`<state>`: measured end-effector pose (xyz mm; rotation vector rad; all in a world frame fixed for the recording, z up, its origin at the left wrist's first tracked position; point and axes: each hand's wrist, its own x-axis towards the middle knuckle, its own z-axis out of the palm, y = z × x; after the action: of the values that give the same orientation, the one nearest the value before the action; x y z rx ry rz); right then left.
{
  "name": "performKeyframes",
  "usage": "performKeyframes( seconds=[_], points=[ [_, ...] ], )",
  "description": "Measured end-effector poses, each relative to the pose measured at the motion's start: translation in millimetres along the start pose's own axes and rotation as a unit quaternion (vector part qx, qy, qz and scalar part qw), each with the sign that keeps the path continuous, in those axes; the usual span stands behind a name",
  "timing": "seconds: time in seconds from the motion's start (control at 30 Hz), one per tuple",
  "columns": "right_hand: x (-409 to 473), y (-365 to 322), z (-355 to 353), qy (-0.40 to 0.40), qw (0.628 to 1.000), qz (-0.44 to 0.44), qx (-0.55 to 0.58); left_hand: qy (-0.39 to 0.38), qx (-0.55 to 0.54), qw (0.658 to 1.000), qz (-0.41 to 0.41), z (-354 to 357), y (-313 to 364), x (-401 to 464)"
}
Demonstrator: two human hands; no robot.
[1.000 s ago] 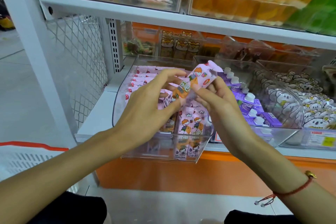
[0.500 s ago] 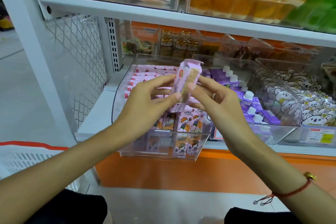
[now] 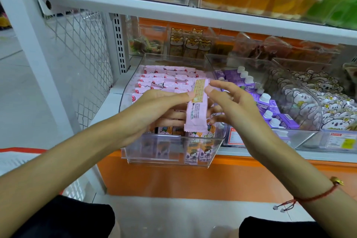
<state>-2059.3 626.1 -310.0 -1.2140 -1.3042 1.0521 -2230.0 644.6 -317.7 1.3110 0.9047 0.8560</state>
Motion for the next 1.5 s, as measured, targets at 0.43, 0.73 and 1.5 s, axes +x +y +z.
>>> performKeyframes(
  seconds=[0.43,0.73,1.5],
  points=[
    [-8.9,-1.5,-0.6,-0.067,0.979,-0.181,-0.071,0.019,0.160,0.948,0.273,-6.2,-4.2,1.2],
    [-11.6,-3.5,1.8,-0.049,0.977,-0.183,-0.096,0.027,0.165,0.945,0.281,-8.7,-8.2,4.0],
    [-6.3,-10.1,-1.7,-0.048,0.978,-0.196,-0.044,0.075,0.246,0.936,0.239,-7.2,-6.9,0.2]
  ],
)
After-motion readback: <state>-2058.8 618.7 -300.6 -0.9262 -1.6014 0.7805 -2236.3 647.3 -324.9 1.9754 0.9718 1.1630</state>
